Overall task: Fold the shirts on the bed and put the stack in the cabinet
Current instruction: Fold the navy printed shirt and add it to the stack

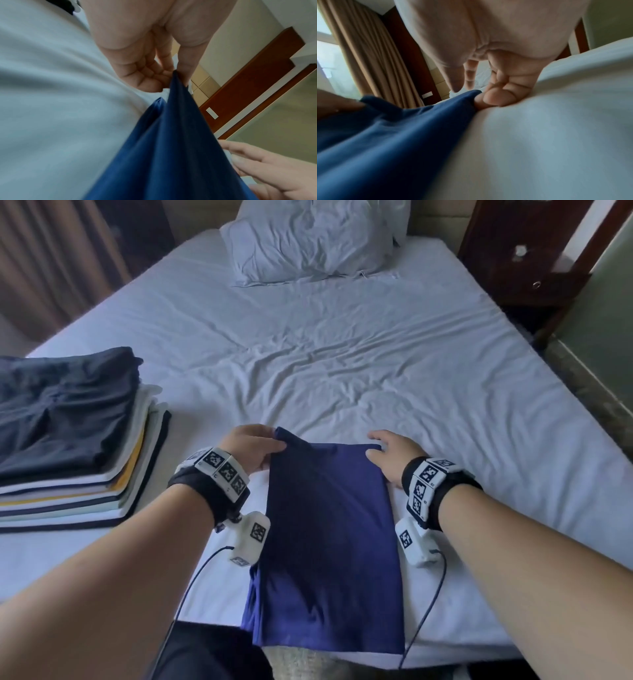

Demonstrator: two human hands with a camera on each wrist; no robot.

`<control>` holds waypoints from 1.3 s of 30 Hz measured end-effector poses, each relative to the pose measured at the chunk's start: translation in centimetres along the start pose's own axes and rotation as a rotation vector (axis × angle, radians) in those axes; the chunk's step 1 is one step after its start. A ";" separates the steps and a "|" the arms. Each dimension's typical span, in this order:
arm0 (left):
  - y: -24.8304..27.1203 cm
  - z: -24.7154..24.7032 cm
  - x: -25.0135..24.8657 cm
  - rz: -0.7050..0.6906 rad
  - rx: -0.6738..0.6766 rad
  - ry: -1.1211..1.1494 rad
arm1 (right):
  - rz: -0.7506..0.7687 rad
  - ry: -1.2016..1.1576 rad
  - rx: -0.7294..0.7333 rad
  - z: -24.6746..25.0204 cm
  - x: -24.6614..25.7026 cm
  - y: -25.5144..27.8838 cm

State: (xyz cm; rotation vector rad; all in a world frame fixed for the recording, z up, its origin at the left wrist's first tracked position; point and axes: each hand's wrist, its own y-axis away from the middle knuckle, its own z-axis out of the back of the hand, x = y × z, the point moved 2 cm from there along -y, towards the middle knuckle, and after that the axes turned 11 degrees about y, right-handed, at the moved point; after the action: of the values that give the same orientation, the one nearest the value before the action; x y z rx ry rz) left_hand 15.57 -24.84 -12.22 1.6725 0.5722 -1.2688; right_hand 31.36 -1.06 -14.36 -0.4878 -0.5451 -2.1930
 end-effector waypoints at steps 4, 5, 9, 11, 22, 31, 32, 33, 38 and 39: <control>-0.6 -0.5 -0.4 -0.019 0.043 -0.007 | -0.014 -0.001 -0.029 0.0 -0.2 -0.8; -0.9 -0.6 -0.2 -0.014 0.029 -0.043 | -0.025 -0.034 -0.040 0.1 -0.3 -0.8; -2.7 -1.2 1.3 0.043 -0.061 -0.182 | -0.146 -0.201 -0.062 1.1 -0.8 -0.7; -3.1 -1.6 1.6 0.049 -0.087 -0.236 | -0.181 -0.226 -0.076 1.0 -1.5 -1.5; -0.7 -3.2 -0.1 0.076 0.015 -0.034 | -0.164 -0.646 -0.089 4.9 1.9 1.6; 11.1 -6.5 -6.0 -0.269 0.151 0.414 | 0.058 -0.613 -0.240 12.4 4.1 13.7; 12.9 -6.6 -6.8 -0.327 0.169 0.457 | 0.072 -0.617 -0.282 13.3 3.8 15.2; 14.9 -6.7 -7.6 -0.373 0.196 0.500 | 0.079 -0.619 -0.331 14.1 3.3 16.6; 22.1 -7.4 -8.1 -0.481 0.306 0.481 | 0.117 -0.586 -0.506 16.9 1.8 22.4; 23.1 -7.6 -8.0 -0.500 0.314 0.437 | 0.128 -0.574 -0.527 17.3 1.6 23.4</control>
State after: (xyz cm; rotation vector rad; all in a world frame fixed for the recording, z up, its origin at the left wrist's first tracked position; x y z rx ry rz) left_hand 34.76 -27.54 4.47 2.1803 1.1582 -1.3941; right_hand 51.54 -6.52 5.97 -1.4167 -0.2027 -2.0476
